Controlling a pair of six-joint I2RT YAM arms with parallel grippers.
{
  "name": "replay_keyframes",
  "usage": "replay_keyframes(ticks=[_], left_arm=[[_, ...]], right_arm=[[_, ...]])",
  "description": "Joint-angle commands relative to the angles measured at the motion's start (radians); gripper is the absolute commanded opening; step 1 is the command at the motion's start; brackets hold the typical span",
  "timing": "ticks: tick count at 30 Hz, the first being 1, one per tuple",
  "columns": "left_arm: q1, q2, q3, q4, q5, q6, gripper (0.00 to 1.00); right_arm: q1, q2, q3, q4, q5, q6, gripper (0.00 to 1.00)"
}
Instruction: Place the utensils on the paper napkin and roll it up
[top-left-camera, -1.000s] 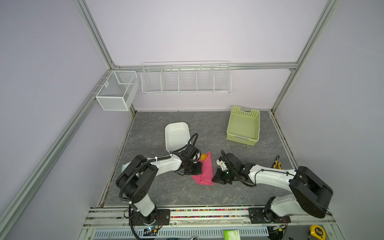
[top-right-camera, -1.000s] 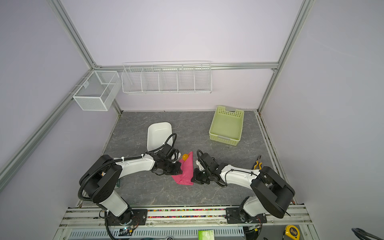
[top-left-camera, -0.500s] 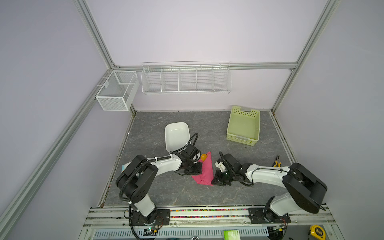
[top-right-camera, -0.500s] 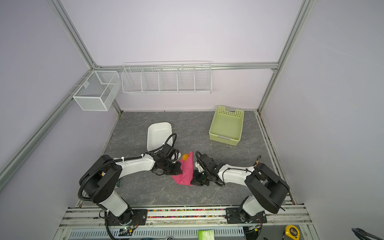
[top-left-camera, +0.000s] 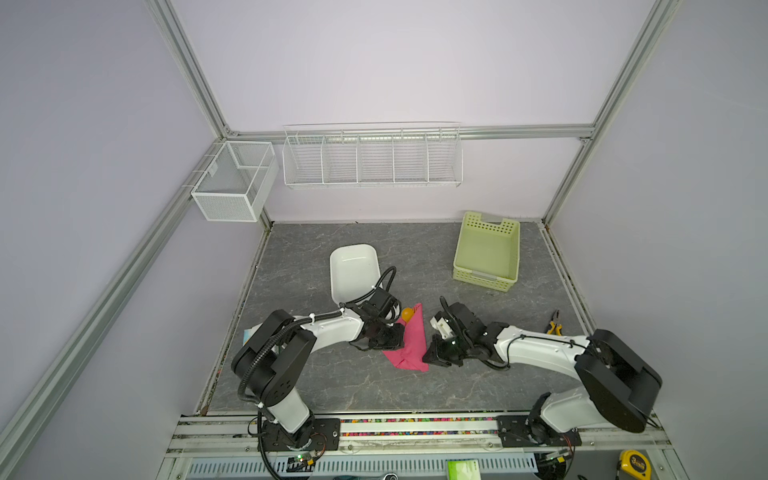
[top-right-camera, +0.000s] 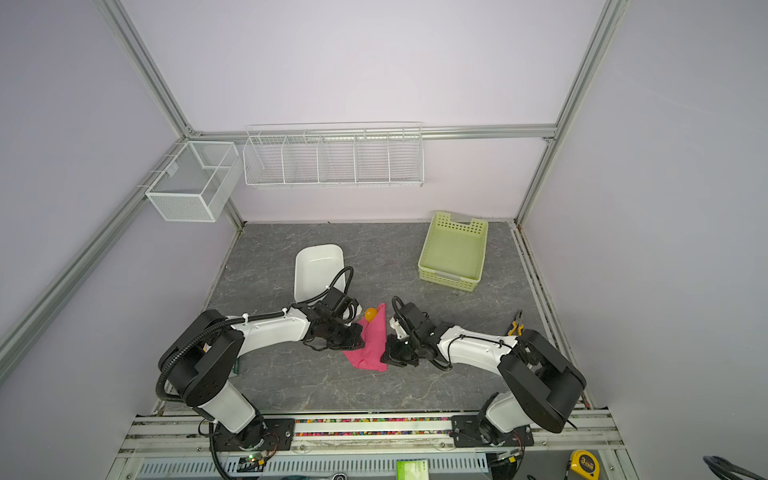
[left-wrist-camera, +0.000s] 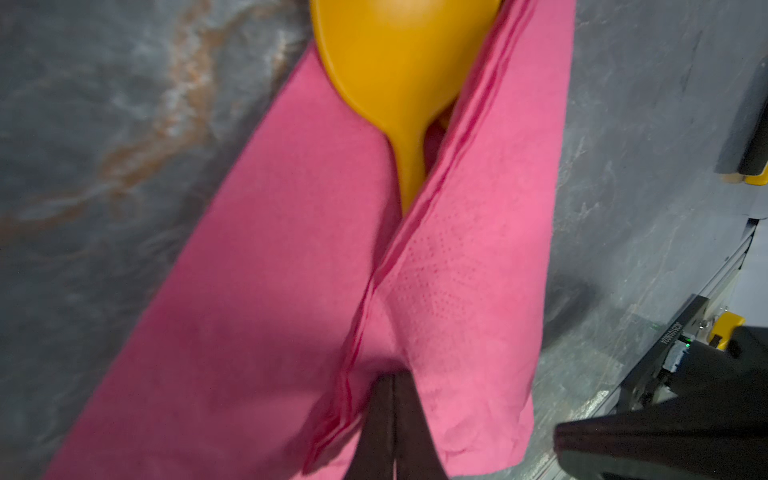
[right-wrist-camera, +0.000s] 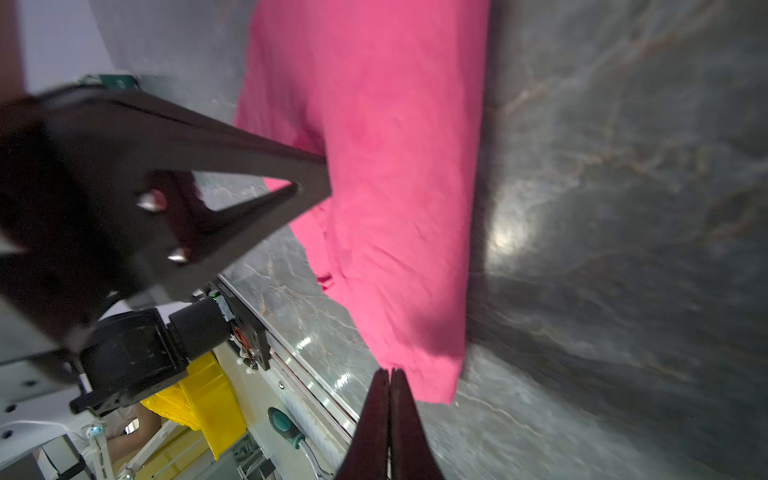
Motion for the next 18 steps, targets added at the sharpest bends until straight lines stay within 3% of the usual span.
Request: replay_keyframes(ticks=[1, 8, 18], left_arm=[[-0.003, 0.027, -0.019, -0.047, -0.053, 0.029, 0.00], [-0.003, 0.023, -0.022, -0.052, -0.051, 0.032, 0.00], [-0.005, 0.019, -0.025, -0.052, -0.050, 0.029, 0.00]], right_arm=[[-0.035, 0.014, 0.056, -0.023, -0.010, -0.036, 0.07], [-0.075, 0.098, 0.119, -0.023, -0.060, -0.080, 0.07], [-0.113, 0.180, 0.089, -0.027, -0.073, -0.118, 0.07]])
